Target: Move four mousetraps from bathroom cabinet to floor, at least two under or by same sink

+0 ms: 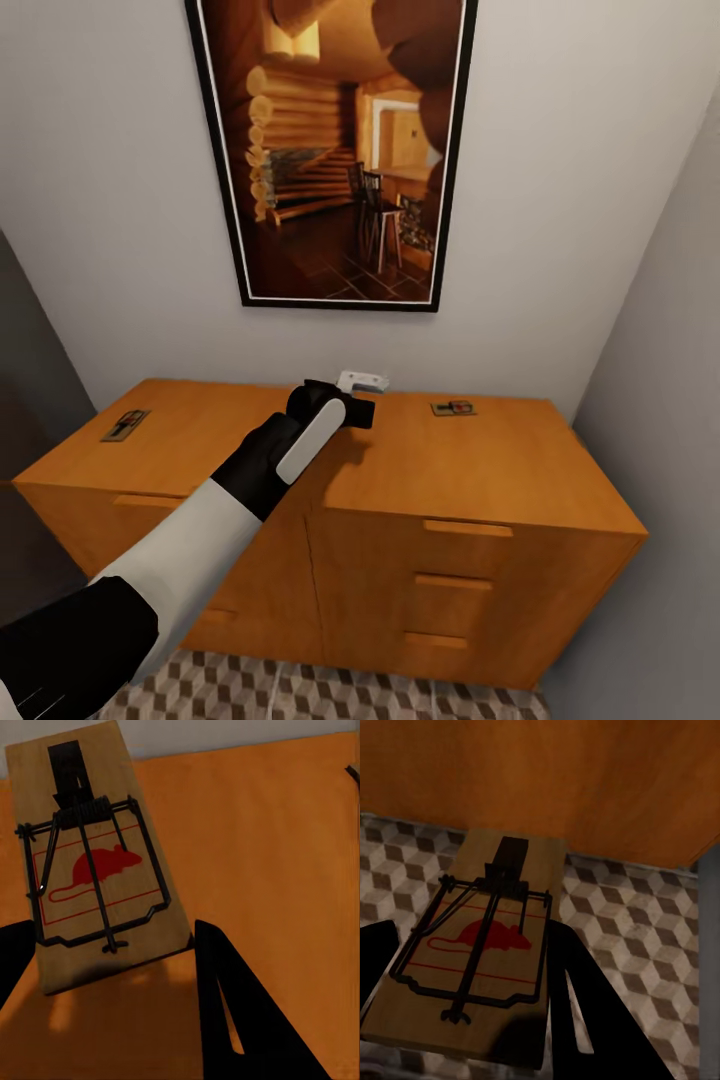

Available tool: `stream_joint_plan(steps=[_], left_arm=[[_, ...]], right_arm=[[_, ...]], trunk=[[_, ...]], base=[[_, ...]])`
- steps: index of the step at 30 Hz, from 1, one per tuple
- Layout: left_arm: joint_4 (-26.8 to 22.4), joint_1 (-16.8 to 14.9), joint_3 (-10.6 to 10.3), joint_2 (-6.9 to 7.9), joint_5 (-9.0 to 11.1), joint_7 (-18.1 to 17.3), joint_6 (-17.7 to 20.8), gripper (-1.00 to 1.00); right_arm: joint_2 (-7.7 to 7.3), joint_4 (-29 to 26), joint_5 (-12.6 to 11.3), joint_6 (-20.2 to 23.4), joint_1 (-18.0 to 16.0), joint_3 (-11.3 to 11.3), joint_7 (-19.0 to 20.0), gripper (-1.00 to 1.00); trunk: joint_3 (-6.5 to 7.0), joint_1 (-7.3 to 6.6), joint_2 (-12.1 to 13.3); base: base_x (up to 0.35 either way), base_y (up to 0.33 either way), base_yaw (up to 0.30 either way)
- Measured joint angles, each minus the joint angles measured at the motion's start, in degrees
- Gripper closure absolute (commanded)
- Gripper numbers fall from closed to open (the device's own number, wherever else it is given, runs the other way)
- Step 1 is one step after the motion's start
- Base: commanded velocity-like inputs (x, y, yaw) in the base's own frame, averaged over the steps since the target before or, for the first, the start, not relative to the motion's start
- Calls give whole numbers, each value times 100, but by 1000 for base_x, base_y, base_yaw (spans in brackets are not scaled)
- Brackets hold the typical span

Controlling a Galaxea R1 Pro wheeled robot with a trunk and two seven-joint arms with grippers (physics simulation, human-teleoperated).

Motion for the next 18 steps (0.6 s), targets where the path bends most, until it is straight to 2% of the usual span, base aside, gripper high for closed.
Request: stream_joint_plan(steps=[18], left_arm=[[110,0,0,5,1,0,0,100]], right_arm=[[2,-8,3,-4,0,3,0,100]], trunk=[[0,0,0]], base=[[-301,116,0]])
